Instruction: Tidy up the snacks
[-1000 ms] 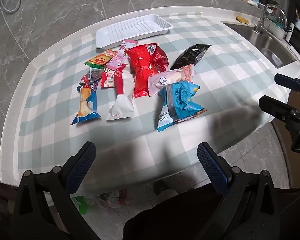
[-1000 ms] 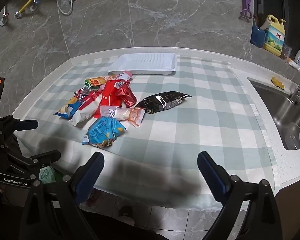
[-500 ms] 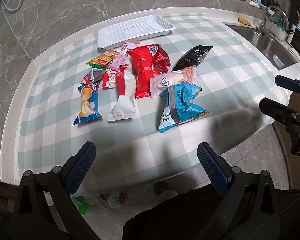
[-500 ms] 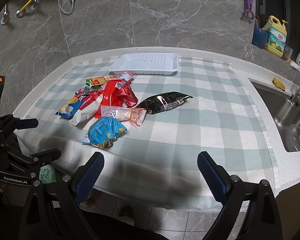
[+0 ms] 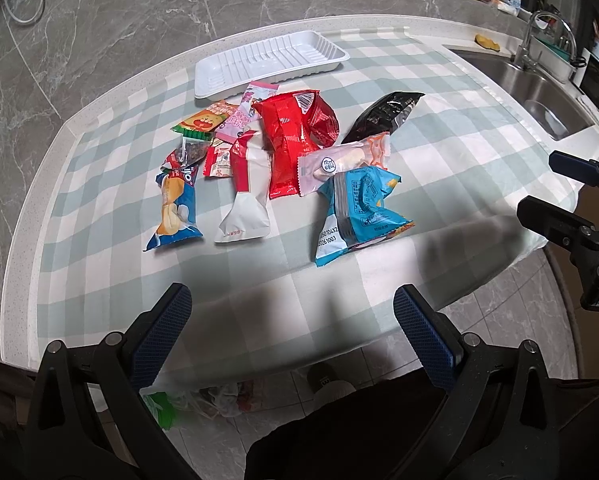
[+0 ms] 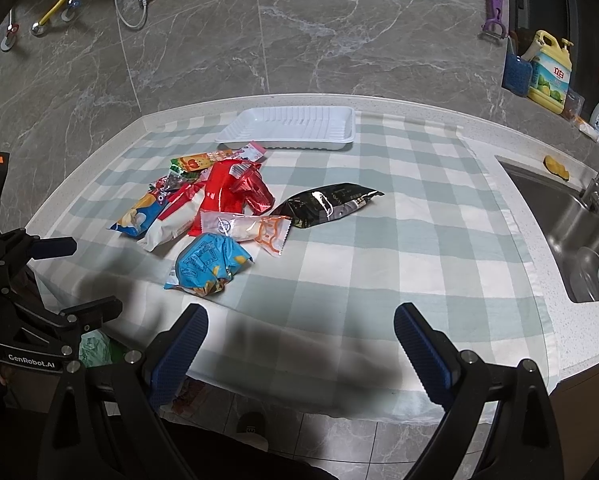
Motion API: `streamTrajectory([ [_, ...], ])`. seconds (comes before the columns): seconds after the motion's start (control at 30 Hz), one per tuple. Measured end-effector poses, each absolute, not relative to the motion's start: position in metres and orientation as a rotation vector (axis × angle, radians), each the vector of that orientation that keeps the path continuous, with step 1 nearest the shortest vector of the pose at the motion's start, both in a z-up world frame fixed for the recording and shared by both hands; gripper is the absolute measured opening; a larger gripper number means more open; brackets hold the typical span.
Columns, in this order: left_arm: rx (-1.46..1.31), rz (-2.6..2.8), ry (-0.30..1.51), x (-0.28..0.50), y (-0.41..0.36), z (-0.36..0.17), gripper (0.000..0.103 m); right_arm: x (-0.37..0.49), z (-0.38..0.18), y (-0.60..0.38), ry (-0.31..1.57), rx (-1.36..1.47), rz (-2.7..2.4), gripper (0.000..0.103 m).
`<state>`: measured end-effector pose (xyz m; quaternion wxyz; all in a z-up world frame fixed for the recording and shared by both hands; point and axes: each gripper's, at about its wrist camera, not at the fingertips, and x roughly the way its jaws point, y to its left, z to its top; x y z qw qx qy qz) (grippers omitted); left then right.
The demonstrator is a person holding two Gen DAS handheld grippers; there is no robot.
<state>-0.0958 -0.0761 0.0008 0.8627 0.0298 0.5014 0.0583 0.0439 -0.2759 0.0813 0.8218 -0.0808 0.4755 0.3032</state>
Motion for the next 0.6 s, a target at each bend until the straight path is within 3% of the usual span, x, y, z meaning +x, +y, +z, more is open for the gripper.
streamTrajectory([
  [0.6,0.065,0.121,1.05,-0.0966,-0.0761,0.0001,0.102,0.043,0.0799,-0.2739,1.0,-0.179,0.641,0.096],
])
